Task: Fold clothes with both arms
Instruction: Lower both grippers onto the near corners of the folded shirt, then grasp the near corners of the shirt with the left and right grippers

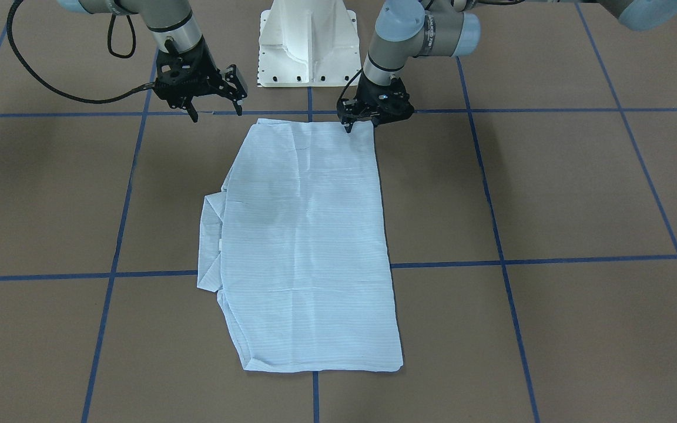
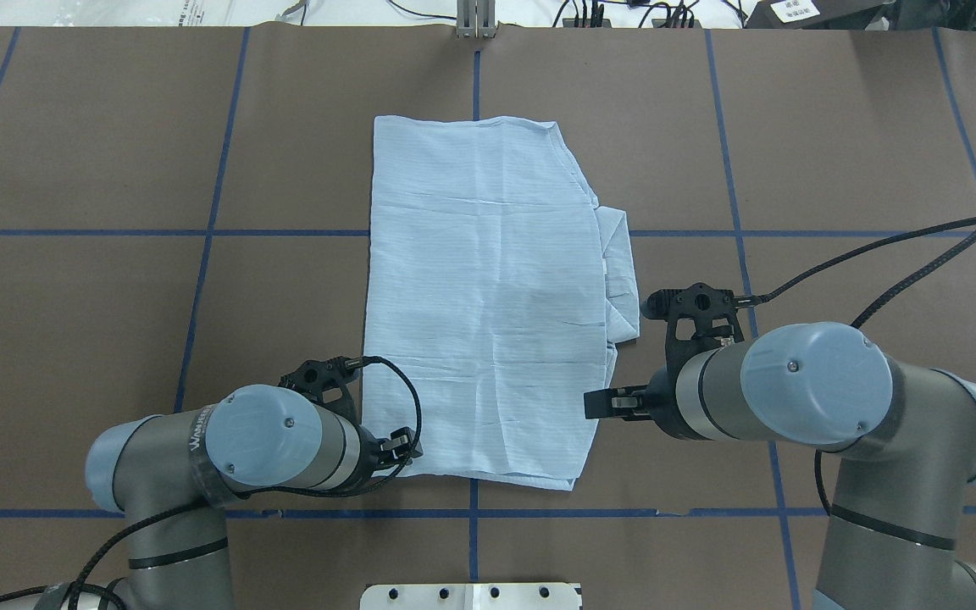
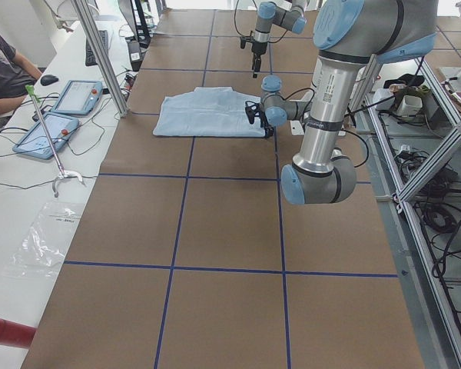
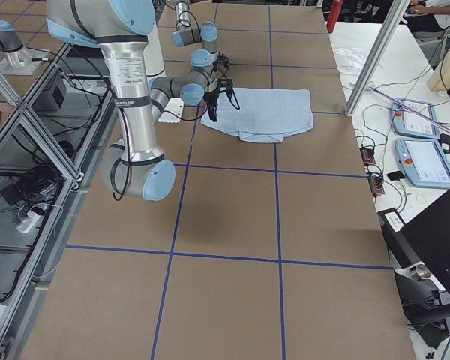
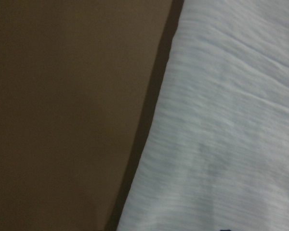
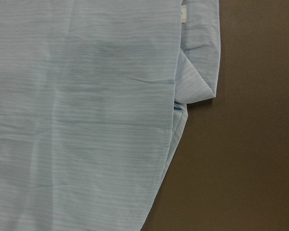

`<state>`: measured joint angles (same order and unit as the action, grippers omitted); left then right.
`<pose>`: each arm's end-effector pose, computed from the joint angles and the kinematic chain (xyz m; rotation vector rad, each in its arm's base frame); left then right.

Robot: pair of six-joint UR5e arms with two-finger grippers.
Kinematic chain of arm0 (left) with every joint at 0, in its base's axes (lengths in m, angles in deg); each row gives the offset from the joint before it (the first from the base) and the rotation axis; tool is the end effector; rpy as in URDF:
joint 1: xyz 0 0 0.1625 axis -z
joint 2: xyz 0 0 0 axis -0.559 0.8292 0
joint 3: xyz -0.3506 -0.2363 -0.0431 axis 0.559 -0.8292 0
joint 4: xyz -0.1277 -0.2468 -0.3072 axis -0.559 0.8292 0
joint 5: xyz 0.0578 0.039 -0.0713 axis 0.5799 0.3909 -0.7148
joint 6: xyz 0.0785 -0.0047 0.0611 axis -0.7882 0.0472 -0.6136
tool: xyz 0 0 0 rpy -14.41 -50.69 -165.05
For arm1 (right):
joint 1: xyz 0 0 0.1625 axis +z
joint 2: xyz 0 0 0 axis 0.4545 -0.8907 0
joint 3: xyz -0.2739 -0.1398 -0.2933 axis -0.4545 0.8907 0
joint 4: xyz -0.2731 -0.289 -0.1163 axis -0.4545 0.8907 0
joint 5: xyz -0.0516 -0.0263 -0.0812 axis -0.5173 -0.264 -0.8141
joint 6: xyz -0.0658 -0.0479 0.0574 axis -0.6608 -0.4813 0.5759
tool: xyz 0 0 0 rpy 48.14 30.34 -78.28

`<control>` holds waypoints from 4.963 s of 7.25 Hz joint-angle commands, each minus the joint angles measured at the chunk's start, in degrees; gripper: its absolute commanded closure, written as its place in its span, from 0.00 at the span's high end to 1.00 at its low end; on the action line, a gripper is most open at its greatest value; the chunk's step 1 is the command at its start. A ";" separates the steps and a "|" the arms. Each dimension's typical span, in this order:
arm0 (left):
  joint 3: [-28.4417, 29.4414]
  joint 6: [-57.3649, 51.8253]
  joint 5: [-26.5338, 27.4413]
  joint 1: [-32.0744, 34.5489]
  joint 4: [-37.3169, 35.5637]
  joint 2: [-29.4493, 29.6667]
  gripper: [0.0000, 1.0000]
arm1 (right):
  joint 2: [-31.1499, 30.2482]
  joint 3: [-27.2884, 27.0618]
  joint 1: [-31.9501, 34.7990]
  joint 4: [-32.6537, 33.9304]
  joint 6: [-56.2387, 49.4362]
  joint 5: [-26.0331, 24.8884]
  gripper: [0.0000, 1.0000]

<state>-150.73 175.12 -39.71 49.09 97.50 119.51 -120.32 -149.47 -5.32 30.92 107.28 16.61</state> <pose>0.5639 -0.2704 0.2848 -0.1272 0.9403 -0.2950 -0.4277 -0.2966 0.2722 0.1523 -0.9176 0.0240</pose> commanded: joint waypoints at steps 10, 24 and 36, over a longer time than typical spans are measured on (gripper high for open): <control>-0.92 0.04 -0.12 1.24 -1.76 0.48 0.52 | -0.15 0.12 0.18 0.00 -0.18 0.08 1.00; -5.57 2.42 -0.30 1.68 -2.37 1.18 0.00 | 7.48 5.64 -7.82 0.88 34.73 -3.70 1.00; -5.49 2.33 -0.21 1.68 -2.29 1.18 0.00 | 14.71 17.08 -10.90 6.59 45.88 -5.81 1.00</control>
<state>-156.29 177.52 -39.92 50.77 95.21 120.69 -105.82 -132.65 -16.21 37.56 153.06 11.34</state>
